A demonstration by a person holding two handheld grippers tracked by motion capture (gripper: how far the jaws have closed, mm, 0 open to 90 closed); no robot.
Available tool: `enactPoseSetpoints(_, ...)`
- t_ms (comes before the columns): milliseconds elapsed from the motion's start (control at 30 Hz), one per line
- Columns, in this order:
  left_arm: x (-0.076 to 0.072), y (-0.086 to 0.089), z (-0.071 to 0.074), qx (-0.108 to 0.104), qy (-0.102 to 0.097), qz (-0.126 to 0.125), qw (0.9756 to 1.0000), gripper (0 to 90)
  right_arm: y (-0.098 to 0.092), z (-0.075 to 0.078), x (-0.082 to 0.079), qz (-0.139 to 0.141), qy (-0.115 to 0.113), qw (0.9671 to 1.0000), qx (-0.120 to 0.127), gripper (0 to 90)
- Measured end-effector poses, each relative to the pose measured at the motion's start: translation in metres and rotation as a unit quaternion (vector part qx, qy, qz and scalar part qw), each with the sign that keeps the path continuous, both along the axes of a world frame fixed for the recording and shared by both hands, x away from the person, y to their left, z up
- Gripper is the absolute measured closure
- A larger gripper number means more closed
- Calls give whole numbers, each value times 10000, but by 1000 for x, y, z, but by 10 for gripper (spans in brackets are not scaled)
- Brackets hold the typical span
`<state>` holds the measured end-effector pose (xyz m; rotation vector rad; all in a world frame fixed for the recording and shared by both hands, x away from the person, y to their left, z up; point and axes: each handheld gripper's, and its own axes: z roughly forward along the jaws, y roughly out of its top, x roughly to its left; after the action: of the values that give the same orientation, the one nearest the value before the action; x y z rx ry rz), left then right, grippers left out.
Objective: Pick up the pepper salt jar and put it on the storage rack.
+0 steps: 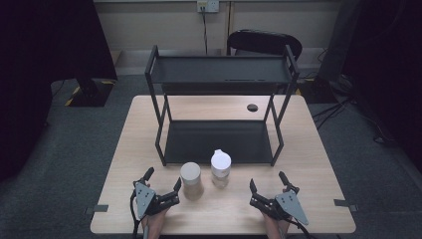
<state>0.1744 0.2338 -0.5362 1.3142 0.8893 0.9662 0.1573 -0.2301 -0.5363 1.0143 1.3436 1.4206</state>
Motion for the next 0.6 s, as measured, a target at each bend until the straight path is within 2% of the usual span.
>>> enactPoseSetpoints(600,0,-1,0,-17,-1,33,10000,0,1,0,0,-37,0,10000,1,9)
